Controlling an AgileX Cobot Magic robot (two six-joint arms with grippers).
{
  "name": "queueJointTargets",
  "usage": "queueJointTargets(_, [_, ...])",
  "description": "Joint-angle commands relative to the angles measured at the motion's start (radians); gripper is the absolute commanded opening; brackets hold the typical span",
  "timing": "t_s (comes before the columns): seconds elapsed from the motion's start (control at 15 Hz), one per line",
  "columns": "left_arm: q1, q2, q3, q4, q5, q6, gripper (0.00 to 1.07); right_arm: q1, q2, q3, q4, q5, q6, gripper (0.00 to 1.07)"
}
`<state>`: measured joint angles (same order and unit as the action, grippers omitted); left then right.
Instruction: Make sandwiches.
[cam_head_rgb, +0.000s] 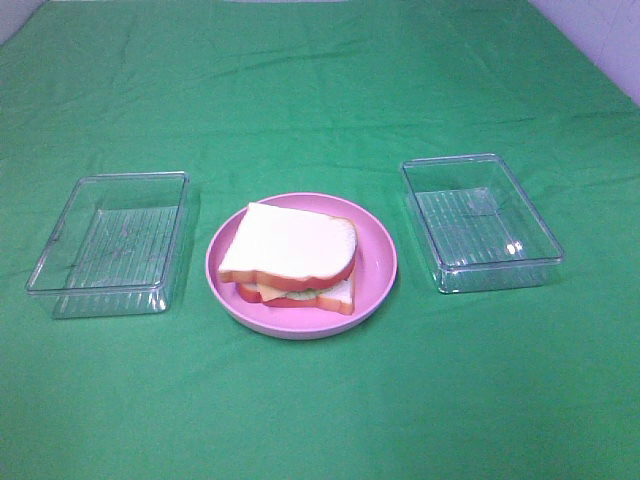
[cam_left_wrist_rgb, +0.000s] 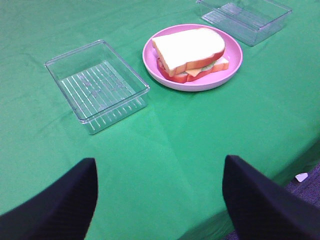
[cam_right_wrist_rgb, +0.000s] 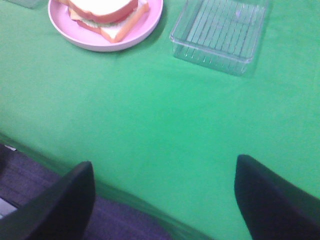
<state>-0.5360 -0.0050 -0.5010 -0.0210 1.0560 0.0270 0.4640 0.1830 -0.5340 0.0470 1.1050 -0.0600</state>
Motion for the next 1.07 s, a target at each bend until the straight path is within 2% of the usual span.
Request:
queueJointTargets(0.07, [-0.002,-0.020,0.002,-0.009,-0.011,0.002,0.68,-0.004,-0.086,0.027,0.038,-0.040,-0.060,0.72])
queueJointTargets(0.53, [0.012,-0.021,0.002,-0.007,-0.011,0.001,0.68,-0.004,-0.096,0.028,0.034,-0.044,-0.063,0.72])
queueJointTargets(0.73, [0.198,-0.021,0.002,-0.007,-0.011,0.001,0.68,-0.012,-0.096,0.028,0.034,-0.044,-0.063,0.72])
queueJointTargets(0.87, [0.361,-0.021,0.002,-0.007,-0.011,0.001,0.68,-0.124,-0.096,0.028,0.043,-0.044,-0.063,0.72])
queueJointTargets(0.93, [0.390,-0.021,0.002,-0.007,-0.011,0.001,0.68,-0.153,-0.096,0.028,0.043,-0.044,-0.063,0.72])
queueJointTargets(1.07, [0.499,-0.021,0.002,-0.007,-0.011,0.001,0.68,-0.289,-0.096,0.028,0.043,-0.044,-0.063,0.72])
